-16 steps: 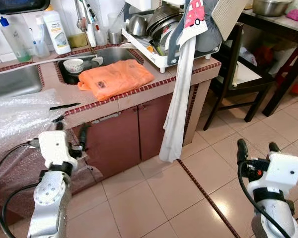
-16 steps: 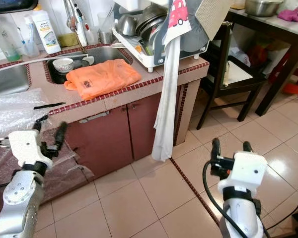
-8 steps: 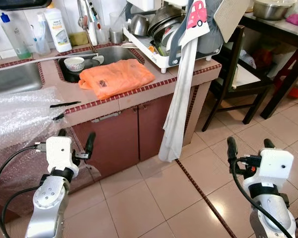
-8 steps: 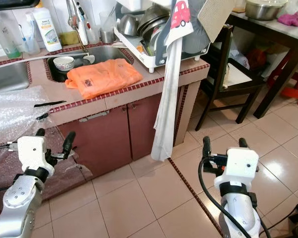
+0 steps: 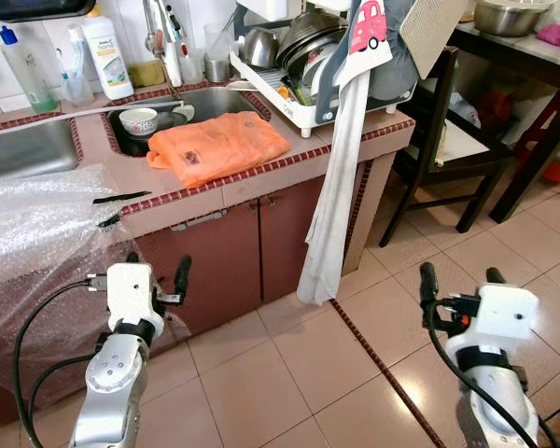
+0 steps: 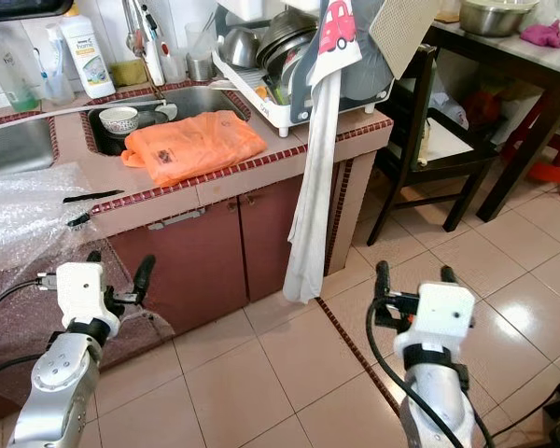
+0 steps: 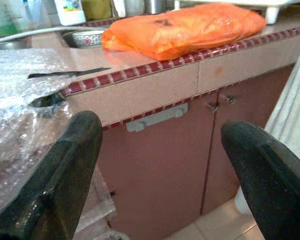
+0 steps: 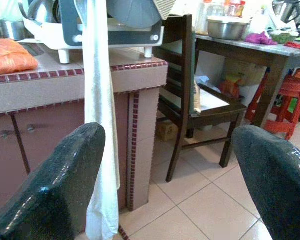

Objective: Kitchen organization

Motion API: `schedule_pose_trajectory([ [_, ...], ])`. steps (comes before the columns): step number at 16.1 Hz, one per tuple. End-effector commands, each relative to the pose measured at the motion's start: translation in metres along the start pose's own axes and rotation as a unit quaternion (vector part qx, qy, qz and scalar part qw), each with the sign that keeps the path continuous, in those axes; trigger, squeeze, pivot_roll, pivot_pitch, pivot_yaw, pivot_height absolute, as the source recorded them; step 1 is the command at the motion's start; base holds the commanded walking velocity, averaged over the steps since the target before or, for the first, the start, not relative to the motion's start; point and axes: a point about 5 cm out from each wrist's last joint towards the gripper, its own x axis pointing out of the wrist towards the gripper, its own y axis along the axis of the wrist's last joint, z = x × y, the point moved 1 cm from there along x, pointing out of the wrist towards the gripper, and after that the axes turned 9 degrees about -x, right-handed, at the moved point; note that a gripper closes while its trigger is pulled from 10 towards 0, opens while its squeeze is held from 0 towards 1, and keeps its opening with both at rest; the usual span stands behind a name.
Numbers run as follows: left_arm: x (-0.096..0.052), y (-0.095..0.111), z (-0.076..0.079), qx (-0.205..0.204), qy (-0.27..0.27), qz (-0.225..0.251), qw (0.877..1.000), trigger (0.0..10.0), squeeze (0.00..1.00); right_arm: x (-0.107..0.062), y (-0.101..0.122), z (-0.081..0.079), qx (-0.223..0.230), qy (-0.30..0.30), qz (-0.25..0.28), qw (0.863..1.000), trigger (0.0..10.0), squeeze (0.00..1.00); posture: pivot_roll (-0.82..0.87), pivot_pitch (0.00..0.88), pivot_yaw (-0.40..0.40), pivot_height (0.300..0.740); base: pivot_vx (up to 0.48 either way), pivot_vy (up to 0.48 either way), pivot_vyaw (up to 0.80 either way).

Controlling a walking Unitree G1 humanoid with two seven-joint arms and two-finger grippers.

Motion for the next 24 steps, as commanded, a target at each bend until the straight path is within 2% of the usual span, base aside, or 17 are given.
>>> schedule_pose_trajectory([
  [1, 0.003, 0.003, -0.002, 0.009, 0.004, 0.007, 1.0, 10.0, 1.0, 0.001, 0.0, -0.003, 0.004, 0.005, 0.001, 1.0, 10.0, 1.0, -0.04, 0.04, 0.036, 0.74, 0.0, 0.0, 0.0],
  [6, 0.004, 0.002, 0.002, 0.006, 0.002, 0.003, 1.0, 10.0, 1.0, -0.001, -0.003, -0.005, 0.008, 0.0, -0.006, 1.0, 10.0, 1.0, -0.04, 0.032, 0.044, 0.74, 0.0, 0.0, 0.0],
  [8, 0.005, 0.002, -0.002, 0.005, 0.01, -0.006, 1.0, 10.0, 1.0, -0.003, -0.004, -0.005, 0.005, 0.0, -0.009, 1.0, 10.0, 1.0, -0.04, 0.029, 0.048, 0.74, 0.0, 0.0, 0.0],
  [9, 0.005, 0.0, 0.001, -0.013, -0.013, -0.022, 1.0, 10.0, 0.0, -0.003, -0.002, -0.005, -0.004, 0.006, -0.005, 1.0, 10.0, 1.0, -0.04, 0.028, 0.05, 0.74, 0.0, 0.0, 0.0],
  [11, 0.004, -0.002, 0.003, -0.01, -0.015, -0.03, 0.999, 10.0, 0.0, -0.002, -0.003, -0.006, -0.017, 0.006, -0.005, 1.0, 10.0, 1.0, -0.04, 0.028, 0.051, 0.74, 0.0, 0.0, 0.8],
  [13, 0.003, -0.004, 0.005, -0.017, -0.013, -0.048, 0.999, 10.0, 0.0, -0.002, -0.003, -0.006, -0.011, 0.005, -0.007, 1.0, 10.0, 1.0, -0.04, 0.03, 0.05, 0.74, 0.0, 0.0, 0.8],
  [15, 0.003, -0.001, 0.006, 0.0, -0.018, -0.038, 0.999, 10.0, 0.0, -0.002, -0.003, -0.007, -0.011, 0.007, -0.006, 1.0, 10.0, 1.0, -0.04, 0.037, 0.05, 0.74, 0.0, 0.0, 0.8],
  [24, 0.003, 0.004, 0.009, 0.005, -0.023, -0.023, 0.999, 10.0, 0.0, -0.004, 0.001, -0.008, -0.011, 0.007, -0.002, 1.0, 10.0, 1.0, -0.04, 0.051, 0.053, 0.74, 0.0, 0.0, 0.8],
])
